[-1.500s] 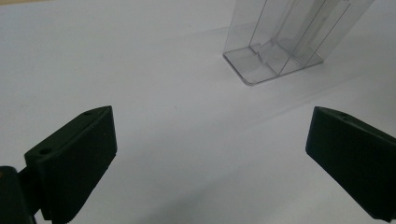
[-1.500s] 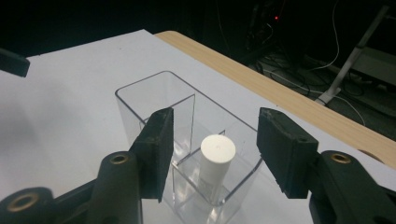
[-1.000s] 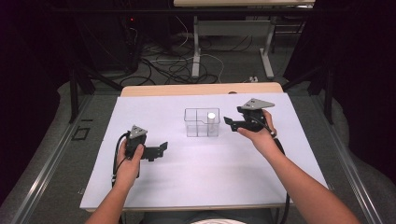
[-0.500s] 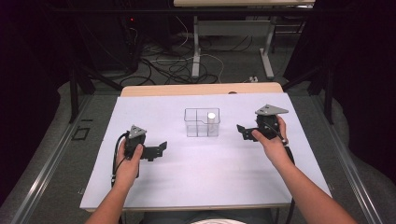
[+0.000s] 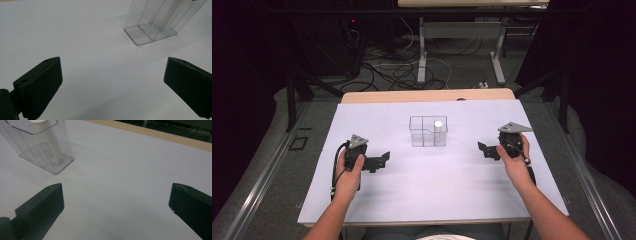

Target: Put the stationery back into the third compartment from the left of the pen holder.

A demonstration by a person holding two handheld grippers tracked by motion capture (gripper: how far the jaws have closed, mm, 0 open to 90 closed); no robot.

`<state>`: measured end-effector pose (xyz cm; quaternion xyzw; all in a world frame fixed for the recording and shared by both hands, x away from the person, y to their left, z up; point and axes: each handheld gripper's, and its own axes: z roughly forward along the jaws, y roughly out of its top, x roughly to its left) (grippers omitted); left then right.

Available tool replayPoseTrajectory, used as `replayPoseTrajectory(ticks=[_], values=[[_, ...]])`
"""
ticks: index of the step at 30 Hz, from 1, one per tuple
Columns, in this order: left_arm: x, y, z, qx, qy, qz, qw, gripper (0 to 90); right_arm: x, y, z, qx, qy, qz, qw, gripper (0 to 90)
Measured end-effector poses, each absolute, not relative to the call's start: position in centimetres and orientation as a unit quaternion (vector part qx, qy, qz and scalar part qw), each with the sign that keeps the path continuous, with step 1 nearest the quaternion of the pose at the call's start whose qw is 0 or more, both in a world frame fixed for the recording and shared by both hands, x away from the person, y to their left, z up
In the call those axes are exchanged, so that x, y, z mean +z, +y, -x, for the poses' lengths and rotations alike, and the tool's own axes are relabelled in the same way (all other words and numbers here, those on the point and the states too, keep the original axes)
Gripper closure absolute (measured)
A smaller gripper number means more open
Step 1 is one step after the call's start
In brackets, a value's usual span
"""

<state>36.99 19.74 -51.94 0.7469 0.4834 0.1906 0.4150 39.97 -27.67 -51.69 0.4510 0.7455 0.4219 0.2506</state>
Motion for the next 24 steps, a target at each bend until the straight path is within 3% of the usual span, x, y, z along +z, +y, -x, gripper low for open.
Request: replayPoseTrajectory(ticks=[24], values=[[-52.0, 20.2, -37.1, 0.187, 0.492, -0.743, 0.414, 1.9, -54.5, -30.1, -39.9, 0.406, 0.731, -0.493, 0.240, 0.7]])
